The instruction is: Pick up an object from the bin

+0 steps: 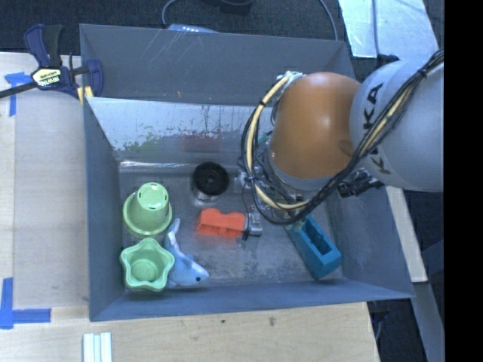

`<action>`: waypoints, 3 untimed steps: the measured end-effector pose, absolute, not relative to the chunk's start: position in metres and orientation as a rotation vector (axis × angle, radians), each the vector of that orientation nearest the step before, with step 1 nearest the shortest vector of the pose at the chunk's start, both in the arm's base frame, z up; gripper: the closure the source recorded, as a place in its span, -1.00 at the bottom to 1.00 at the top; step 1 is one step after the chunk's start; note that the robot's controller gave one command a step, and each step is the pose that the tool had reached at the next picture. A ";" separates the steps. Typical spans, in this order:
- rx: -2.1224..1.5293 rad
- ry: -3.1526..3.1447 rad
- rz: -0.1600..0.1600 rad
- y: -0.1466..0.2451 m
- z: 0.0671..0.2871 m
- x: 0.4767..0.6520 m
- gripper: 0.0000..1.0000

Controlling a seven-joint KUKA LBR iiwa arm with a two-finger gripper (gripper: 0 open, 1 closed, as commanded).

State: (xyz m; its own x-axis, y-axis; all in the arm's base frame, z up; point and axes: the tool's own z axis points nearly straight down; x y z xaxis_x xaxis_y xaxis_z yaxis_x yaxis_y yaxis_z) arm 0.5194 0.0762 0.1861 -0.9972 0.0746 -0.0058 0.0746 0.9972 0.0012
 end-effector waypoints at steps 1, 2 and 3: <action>0.049 3.136 0.002 0.089 0.160 0.535 -1.00; 0.392 3.110 0.003 0.081 0.137 0.537 -1.00; 0.244 3.124 0.002 0.079 0.093 0.544 -1.00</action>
Offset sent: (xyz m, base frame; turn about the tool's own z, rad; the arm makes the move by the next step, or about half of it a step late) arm 0.0171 0.0020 -0.0605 0.2210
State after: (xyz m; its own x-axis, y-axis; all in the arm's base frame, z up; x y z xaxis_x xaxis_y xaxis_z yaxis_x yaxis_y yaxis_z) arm 0.5441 0.0793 0.0935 -0.9878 0.1555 -0.0077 0.1555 0.9878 0.0020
